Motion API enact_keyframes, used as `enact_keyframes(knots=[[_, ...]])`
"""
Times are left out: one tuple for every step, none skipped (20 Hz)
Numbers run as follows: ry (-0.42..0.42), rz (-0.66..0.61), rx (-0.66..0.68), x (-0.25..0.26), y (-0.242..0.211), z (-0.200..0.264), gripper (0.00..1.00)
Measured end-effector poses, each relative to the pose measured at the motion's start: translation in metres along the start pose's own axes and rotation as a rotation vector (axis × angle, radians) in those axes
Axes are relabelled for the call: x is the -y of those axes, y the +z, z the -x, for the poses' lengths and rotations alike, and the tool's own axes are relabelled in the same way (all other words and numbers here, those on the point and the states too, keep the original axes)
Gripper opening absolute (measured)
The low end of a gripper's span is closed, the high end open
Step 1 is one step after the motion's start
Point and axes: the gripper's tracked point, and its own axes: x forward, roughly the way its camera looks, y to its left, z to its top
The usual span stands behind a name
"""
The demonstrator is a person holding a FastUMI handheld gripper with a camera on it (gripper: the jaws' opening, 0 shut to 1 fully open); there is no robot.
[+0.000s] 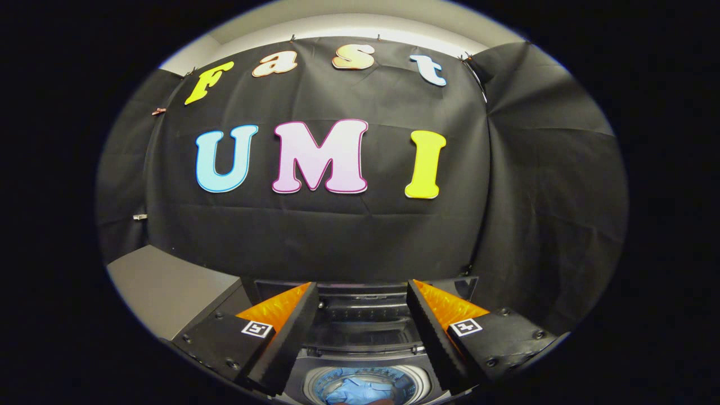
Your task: Put the clothes into the washing machine and then close the washing machine lid.
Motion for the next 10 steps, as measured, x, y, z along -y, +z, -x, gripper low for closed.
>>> enact_keyframes(knots=[[0.013, -0.012, 0.004, 0.0, 0.001, -0.004, 0.98], [0.021, -0.024, 0.006, 0.0, 0.0, -0.01, 0.98], [0.027, -0.029, 0.002, 0.0, 0.0, -0.017, 0.98], [0.019, -0.024, -0.004, 0.002, -0.003, -0.027, 0.98], [0.001, -0.011, -0.017, 0.008, -0.008, -0.04, 0.98], [-0.01, -0.005, -0.059, 0.012, -0.019, -0.051, 0.98], [-0.018, 0.007, -0.105, 0.015, -0.03, -0.062, 0.98], [-0.013, 0.022, -0.145, 0.016, -0.042, -0.072, 0.98], [-0.007, 0.037, -0.182, 0.016, -0.054, -0.082, 0.99], [0.01, 0.044, -0.207, 0.015, -0.06, -0.087, 0.99]])
